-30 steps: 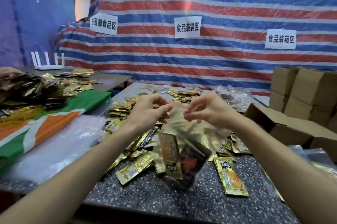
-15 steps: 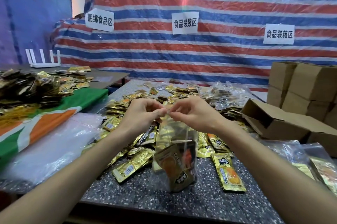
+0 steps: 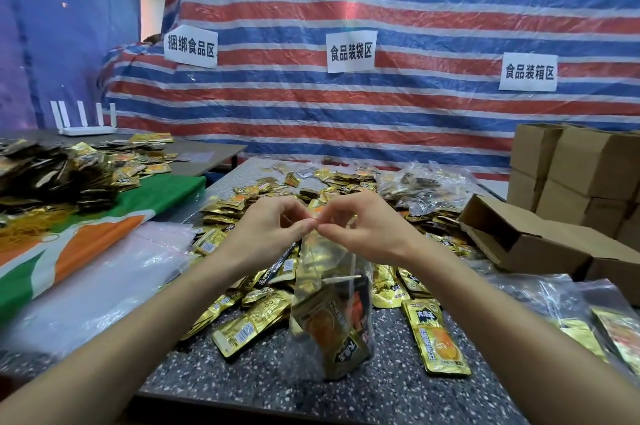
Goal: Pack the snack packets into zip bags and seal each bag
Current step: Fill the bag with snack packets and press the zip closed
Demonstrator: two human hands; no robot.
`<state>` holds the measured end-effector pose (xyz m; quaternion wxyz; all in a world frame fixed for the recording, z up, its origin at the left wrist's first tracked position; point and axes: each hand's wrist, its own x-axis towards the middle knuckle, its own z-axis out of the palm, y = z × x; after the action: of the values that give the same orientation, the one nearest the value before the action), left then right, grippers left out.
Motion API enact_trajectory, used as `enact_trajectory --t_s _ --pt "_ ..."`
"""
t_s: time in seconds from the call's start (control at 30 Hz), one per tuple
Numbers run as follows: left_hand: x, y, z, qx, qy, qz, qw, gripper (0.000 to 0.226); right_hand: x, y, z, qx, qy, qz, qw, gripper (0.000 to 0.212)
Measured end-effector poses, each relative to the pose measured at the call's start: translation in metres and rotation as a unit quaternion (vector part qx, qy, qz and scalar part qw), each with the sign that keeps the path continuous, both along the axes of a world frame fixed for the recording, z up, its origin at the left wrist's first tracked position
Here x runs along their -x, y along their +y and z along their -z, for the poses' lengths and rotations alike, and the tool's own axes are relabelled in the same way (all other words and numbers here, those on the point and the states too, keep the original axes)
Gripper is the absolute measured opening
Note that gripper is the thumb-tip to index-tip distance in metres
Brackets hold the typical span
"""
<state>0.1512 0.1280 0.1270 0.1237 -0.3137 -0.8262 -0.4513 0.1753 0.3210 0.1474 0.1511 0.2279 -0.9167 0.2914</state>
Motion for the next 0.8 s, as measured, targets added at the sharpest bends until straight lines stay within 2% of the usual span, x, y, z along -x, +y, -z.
enact_trajectory --t_s 0.17,0.6,0.8 --pt "-0.003 0.004 -0.001 0.016 0.029 -0.025 0.999 0.006 -0.003 0.0 -0.004 -0.013 -0.001 0.009 1.0 0.008" --pt "-0.004 0.007 -0.002 0.032 0.042 -0.014 0.998 0.004 -0.009 0.004 -0.009 -0.01 -0.016 -0.006 1.0 0.008" --pt "-0.007 0.007 0.0 -0.012 0.056 -0.016 0.998 0.012 -0.009 0.006 -0.013 -0.026 -0.02 -0.007 0.999 0.005"
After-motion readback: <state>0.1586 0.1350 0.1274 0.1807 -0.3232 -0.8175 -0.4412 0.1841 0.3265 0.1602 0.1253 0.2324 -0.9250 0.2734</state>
